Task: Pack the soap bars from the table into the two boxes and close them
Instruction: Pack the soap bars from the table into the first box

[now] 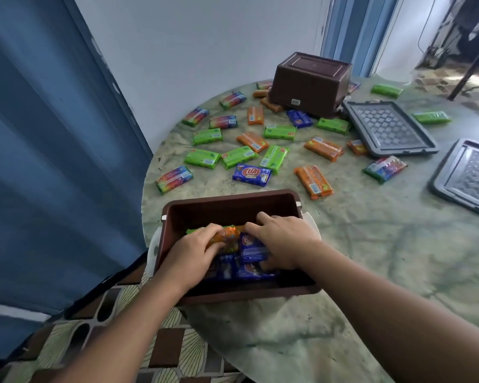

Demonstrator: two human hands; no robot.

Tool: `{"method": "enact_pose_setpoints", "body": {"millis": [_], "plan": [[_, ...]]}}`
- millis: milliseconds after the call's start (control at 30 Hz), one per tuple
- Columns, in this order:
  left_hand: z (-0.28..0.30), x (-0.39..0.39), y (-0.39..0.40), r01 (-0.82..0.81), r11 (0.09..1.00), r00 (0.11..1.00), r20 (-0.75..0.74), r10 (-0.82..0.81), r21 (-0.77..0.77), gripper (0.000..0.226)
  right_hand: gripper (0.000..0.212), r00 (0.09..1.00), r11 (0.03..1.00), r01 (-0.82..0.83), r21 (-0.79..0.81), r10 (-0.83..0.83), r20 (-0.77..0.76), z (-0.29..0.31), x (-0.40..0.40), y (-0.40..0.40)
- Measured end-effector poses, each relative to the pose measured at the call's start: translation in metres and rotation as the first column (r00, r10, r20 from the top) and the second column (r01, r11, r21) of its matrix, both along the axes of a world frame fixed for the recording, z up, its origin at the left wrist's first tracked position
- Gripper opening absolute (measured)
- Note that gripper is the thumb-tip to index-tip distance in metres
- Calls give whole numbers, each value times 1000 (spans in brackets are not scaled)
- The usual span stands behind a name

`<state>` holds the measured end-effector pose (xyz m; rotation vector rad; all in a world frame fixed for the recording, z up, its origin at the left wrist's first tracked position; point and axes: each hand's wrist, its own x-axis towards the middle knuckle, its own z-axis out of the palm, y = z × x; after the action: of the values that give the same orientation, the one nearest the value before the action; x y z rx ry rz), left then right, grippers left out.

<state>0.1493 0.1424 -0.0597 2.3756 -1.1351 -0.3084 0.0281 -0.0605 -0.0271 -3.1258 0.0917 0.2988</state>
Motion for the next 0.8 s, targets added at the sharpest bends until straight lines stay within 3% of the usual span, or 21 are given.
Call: {"method": "enact_pose_setpoints", "body": {"millis": [133,300,400,533,600,700,800], "plan": [[0,1,-2,-41,997,998,-33,44,71,42,81,999,1000,23,3,-23,-31,2,3,1],[5,-2,-3,-37,977,999,0,38,210,45,81,997,998,55,-4,-55,-54,4,3,2],[7,0,-3,54,944,998,22,-64,324,43,80,996,997,80,-3,-81,-39,1,2,4],[15,1,-4,203,827,959,64,-277,525,40,78,995,995,96,28,-95,-28,0,2,3],[17,0,-3,179,796,933,156,-323,578,41,79,995,995,95,38,-93,-32,0,2,2],[16,-3,1,134,839,876,333,-349,527,53,78,995,995,92,33,-91,-34,-1,1,3],[16,-4,5,183,847,947,141,-288,498,73,77,995,995,96,36,-95,-40,-2,2,3]]}}
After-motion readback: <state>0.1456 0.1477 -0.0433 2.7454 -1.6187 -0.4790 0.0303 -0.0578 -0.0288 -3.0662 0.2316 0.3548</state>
